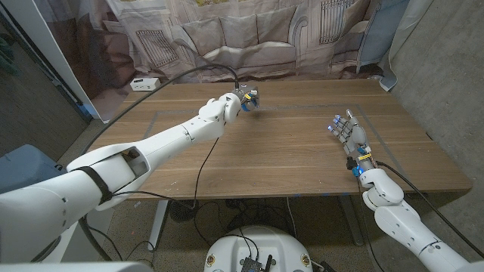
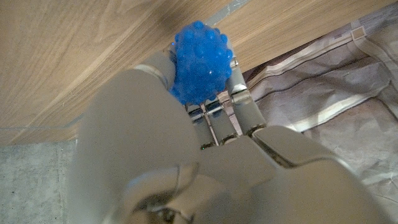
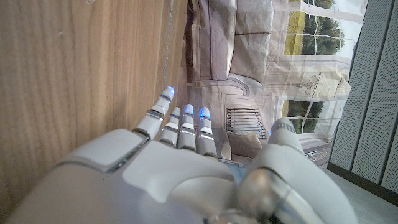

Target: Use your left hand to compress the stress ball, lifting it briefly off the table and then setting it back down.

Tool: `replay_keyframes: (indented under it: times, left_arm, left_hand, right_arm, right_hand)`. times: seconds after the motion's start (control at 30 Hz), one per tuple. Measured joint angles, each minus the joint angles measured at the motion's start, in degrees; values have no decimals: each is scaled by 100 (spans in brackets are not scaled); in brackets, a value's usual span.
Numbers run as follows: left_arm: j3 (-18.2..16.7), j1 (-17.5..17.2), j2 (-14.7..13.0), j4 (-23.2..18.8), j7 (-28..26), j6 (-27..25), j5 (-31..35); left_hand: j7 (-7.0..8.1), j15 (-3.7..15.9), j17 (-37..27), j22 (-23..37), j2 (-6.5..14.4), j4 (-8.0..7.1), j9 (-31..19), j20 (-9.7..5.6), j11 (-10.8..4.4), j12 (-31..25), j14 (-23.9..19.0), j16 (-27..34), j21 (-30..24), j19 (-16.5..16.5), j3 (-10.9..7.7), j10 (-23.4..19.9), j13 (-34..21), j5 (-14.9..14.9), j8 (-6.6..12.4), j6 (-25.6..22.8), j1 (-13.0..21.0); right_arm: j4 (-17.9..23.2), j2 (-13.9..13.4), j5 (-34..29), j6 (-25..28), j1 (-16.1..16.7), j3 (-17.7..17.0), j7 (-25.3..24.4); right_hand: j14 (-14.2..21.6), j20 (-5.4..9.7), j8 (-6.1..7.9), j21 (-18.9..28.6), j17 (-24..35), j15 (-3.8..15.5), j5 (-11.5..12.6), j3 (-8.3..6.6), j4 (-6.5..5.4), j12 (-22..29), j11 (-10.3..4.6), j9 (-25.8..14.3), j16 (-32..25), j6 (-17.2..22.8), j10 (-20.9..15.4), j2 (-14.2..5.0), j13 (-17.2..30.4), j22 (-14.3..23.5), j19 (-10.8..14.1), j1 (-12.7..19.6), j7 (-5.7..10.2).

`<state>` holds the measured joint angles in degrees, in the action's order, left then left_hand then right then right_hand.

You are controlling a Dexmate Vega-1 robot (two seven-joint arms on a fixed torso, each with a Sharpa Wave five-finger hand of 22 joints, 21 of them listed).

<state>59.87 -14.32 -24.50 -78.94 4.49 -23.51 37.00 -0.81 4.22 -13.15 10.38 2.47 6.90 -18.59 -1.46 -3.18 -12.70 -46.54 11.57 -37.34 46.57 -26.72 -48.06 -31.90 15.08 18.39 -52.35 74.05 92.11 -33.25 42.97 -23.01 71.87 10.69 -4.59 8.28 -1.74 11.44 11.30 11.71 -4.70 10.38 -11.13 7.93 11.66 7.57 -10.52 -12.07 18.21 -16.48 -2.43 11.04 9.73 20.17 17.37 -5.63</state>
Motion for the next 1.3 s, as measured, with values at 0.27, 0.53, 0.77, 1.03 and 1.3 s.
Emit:
replay_keyframes:
  times: [0.27,0.53,0.77,1.03,1.3]
  left_arm:
    - [35,74,-30,-7,123,-14,60]
    - [41,120,-58,-24,254,17,96]
    - [36,139,-102,-96,341,-36,165]
    - [35,157,-140,-137,490,-123,248]
    - [95,200,-157,-141,677,-167,334]
  left_hand:
    - [0,71,84,-28,151,-198,28,138,61,106,157,-57,96,-342,198,226,85,-46,-222,287,-379]
    - [10,-13,160,-33,-21,-425,79,199,85,106,108,-10,95,-254,424,201,192,-179,-337,297,-1079]
    - [1,-52,198,-52,-64,-473,106,320,92,128,152,-30,184,-380,472,299,264,-223,-432,410,-1252]
    - [-41,-183,224,-52,-81,-454,159,428,127,208,489,-100,388,-730,491,650,363,-267,-648,780,-1420]
    - [-32,-209,223,-52,-90,-454,212,493,149,216,783,-121,528,-942,538,862,430,-311,-760,1134,-1580]
  right_arm:
    - [-20,3,-29,-10,-36,13,-4]
    - [-36,4,-37,-4,-96,36,6]
    - [-22,-26,-58,26,-135,43,21]
    - [23,-52,-77,63,-145,45,10]
    - [29,-53,-83,65,-138,46,-4]
  right_hand:
    - [0,0,0,0,0,0,0,0,0,0,0,0,0,0,0,0,0,0,0,0,0]
    - [0,0,-2,0,1,0,0,0,0,0,0,0,0,0,0,23,0,0,0,23,0]
    - [0,0,-23,0,1,0,0,23,23,0,0,0,0,0,0,46,0,0,0,46,0]
    - [0,0,-22,0,1,0,0,23,23,0,0,0,15,0,0,46,0,0,0,46,0]
    - [0,0,-22,0,1,0,0,23,23,-23,0,0,15,0,0,46,0,0,0,46,0]
